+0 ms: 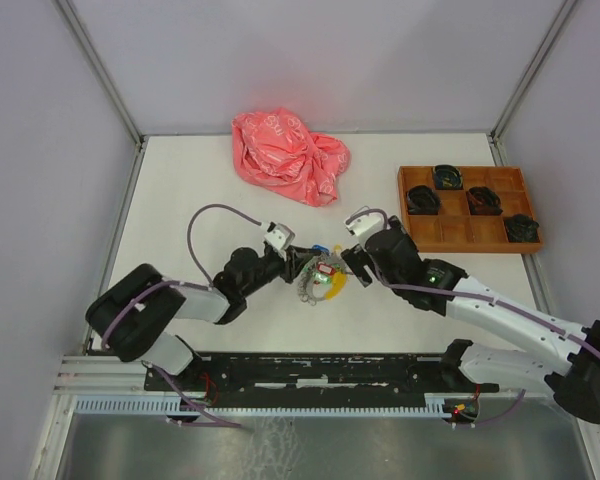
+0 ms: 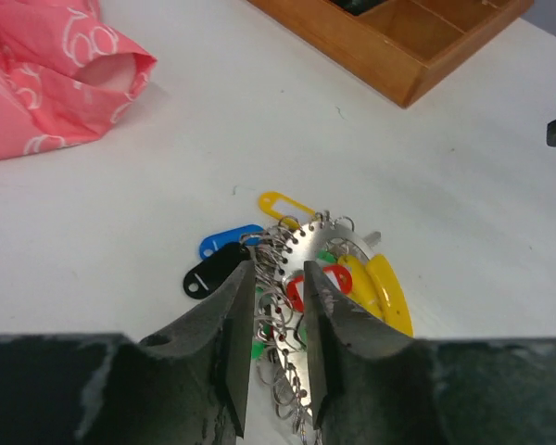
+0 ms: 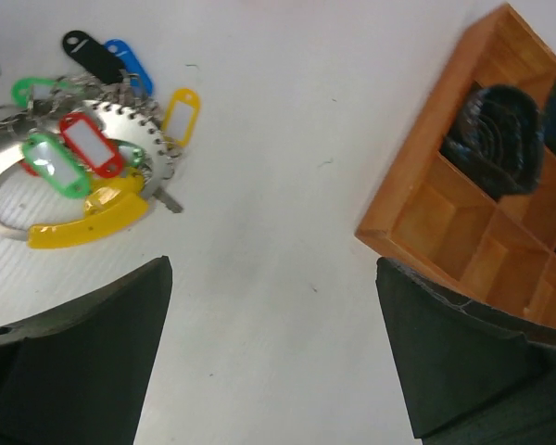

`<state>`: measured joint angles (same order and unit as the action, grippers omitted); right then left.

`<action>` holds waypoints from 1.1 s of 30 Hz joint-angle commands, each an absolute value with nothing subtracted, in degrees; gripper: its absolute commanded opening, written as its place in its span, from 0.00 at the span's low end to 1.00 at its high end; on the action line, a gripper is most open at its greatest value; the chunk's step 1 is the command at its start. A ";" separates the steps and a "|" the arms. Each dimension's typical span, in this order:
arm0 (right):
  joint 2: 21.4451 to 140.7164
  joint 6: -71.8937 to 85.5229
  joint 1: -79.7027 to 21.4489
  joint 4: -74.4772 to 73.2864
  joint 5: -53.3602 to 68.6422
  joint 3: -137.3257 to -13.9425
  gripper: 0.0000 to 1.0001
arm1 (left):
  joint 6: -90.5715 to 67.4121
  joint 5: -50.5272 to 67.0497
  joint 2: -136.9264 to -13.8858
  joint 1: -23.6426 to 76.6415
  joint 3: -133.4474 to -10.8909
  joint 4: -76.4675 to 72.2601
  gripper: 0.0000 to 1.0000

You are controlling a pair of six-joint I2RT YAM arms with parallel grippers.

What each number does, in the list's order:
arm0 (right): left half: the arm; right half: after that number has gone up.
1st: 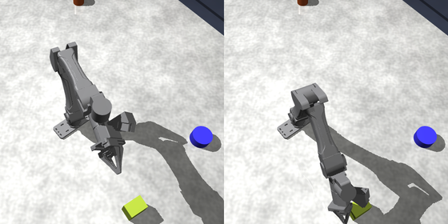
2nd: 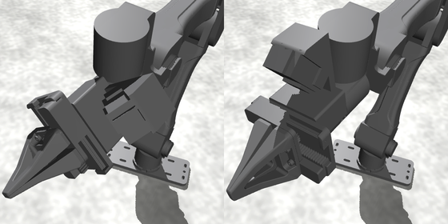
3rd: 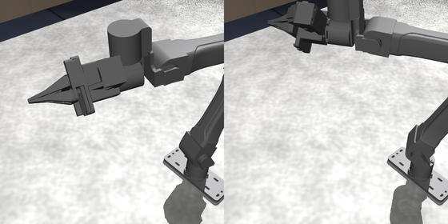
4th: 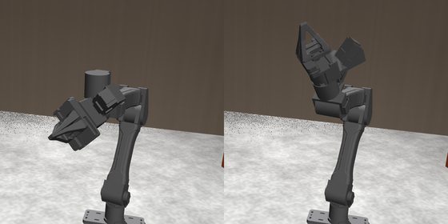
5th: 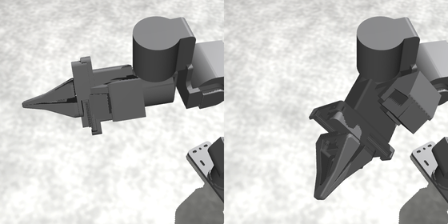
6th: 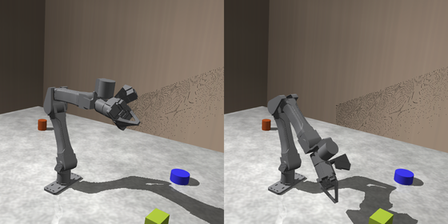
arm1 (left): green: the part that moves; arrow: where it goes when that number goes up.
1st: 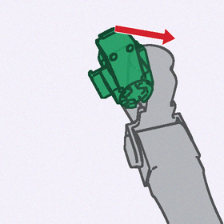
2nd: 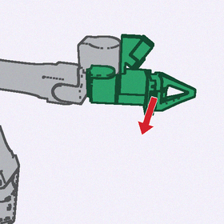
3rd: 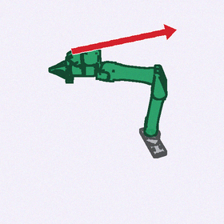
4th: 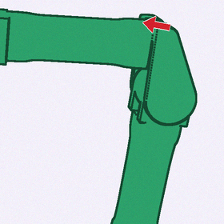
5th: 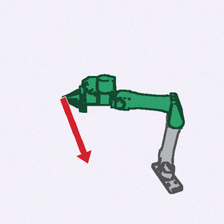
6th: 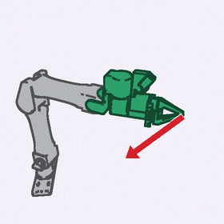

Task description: Put the keys on the keyring

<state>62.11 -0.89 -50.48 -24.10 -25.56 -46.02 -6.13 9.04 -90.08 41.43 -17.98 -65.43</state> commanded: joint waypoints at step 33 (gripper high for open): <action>37.79 0.95 -49.92 -26.01 -63.65 -45.91 1.00 | -0.81 -31.81 -26.05 40.85 -31.47 0.37 0.99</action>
<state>39.05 3.09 -50.09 -29.89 -62.13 -47.09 -2.52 -32.08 -26.09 41.41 -32.71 4.03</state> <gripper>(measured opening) 0.998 0.993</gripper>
